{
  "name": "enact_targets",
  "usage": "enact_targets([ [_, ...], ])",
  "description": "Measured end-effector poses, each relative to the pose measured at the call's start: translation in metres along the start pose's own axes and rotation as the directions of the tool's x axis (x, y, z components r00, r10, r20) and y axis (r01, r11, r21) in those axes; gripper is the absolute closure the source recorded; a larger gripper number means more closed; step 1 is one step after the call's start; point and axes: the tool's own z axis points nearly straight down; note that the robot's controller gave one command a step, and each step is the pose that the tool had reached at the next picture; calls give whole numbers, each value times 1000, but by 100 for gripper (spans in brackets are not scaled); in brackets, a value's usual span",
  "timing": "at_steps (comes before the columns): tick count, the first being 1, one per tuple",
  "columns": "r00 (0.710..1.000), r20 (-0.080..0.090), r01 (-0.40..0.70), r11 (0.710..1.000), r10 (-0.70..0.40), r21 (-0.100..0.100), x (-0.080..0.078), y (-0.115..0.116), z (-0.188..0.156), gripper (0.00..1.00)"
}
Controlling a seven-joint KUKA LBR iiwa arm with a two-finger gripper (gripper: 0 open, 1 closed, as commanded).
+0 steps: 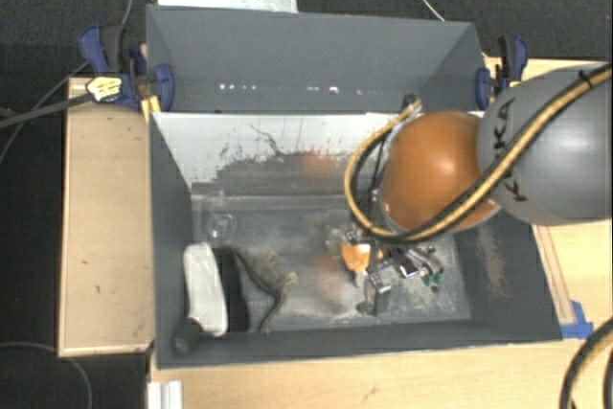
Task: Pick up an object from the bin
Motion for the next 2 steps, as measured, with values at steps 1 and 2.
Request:
enact_targets([
  [1, 1000, 8, 27, 1000, -27, 2, 17, -18, -6, 0],
  [2, 1000, 9, 17, 1000, -17, 2, -60, -45, 4, 0],
])
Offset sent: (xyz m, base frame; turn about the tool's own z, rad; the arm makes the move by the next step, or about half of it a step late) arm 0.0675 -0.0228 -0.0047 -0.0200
